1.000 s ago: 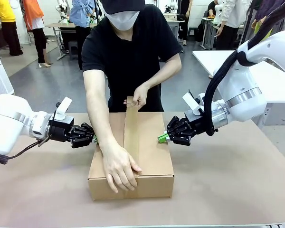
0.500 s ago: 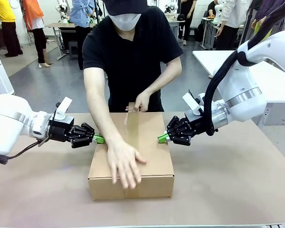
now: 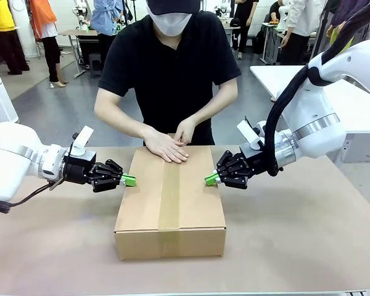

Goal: Wrap the clocks to prevent damage.
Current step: After the human seals the box with tape, release both hands from the side flaps of the Package Box.

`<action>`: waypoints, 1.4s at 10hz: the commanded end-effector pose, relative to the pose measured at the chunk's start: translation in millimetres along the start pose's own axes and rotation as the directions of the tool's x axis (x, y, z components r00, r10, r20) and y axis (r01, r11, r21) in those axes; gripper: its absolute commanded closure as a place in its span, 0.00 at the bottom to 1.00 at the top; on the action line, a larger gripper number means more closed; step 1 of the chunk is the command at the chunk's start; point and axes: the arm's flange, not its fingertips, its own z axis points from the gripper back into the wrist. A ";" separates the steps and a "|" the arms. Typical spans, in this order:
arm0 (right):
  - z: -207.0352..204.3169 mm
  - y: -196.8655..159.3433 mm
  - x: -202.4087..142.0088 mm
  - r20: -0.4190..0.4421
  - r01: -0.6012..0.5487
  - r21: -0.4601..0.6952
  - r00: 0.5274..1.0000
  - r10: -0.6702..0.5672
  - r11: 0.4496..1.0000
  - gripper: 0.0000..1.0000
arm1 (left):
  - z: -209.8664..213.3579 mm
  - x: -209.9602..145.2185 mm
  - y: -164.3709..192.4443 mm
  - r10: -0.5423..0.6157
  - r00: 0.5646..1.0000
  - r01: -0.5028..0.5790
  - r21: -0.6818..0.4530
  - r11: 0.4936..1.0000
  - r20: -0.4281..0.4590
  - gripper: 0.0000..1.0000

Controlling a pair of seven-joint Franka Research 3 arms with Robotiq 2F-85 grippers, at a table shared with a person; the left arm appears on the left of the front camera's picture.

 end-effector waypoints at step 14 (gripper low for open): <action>-1.8 0.1 -2.1 -0.007 0.004 -0.002 1.000 -0.004 1.000 0.99 | -0.4 -1.6 0.3 0.003 1.000 -0.003 0.005 1.000 -0.004 1.00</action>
